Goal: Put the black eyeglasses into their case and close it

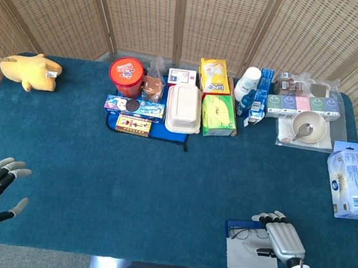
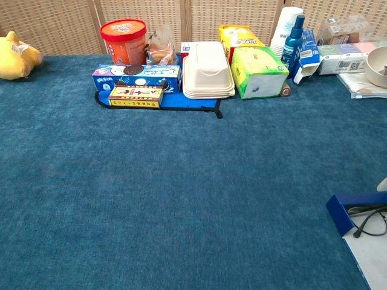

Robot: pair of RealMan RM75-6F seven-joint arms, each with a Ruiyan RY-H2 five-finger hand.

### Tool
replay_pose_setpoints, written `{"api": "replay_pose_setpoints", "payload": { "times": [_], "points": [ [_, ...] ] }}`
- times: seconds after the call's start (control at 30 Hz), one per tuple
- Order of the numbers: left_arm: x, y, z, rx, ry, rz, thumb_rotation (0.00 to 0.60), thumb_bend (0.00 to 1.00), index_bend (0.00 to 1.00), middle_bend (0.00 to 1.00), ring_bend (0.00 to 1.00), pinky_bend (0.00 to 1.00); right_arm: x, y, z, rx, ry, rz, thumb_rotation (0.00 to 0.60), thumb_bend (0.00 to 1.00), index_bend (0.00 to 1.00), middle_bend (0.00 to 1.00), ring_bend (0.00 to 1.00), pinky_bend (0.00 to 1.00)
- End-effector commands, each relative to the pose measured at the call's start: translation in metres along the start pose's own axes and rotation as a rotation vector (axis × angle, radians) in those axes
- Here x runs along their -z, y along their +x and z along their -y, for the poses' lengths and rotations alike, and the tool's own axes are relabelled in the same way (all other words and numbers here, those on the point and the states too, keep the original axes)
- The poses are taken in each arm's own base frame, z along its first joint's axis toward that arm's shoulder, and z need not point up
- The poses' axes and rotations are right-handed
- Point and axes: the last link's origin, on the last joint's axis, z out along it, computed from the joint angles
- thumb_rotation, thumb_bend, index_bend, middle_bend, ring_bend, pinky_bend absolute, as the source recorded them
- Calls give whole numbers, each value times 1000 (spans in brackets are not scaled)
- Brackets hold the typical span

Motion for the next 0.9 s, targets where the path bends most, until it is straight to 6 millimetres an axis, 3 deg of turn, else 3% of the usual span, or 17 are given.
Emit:
{"api": "replay_pose_setpoints", "payload": {
  "times": [0.03,0.9],
  "points": [
    [0,0,0,0,-1,0,600,226,286,248,157,194,2,0,-2,-1,-6,1,215,215,231,225,182,134],
    [1,0,-3,7,-11,-3,600,227,284,247,157,194,22,-8,-9,-23,-38,12,212,215,231,224,194,136]
  ]
}}
